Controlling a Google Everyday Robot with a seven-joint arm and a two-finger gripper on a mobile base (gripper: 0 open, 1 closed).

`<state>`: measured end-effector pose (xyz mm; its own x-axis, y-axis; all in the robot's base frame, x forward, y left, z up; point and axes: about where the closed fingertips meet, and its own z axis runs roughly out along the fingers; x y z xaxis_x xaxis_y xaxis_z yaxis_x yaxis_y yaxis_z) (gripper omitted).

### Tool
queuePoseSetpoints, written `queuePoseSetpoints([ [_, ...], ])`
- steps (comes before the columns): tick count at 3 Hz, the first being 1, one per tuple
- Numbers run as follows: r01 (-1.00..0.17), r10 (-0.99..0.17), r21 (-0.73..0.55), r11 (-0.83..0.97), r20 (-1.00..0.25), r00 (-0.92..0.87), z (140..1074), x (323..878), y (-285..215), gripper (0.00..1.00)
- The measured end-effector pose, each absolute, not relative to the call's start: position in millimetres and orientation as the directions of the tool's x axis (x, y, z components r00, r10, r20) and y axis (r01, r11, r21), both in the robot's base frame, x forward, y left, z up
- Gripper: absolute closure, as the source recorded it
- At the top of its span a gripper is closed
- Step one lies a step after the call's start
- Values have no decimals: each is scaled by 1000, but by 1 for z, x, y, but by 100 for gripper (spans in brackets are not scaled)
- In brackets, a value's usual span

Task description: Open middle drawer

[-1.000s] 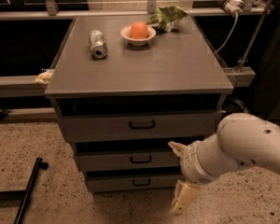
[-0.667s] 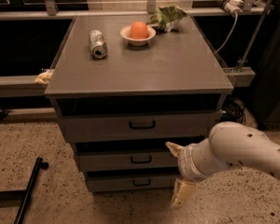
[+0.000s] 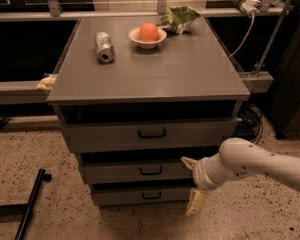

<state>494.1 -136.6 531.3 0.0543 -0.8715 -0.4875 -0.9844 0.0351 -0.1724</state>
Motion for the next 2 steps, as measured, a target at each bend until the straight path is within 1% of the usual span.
queuePoseSetpoints([
  [1, -984, -871, -172, 35, -488, 54, 531, 494, -137, 0],
  [2, -978, -863, -201, 55, -503, 55, 521, 501, -150, 0],
])
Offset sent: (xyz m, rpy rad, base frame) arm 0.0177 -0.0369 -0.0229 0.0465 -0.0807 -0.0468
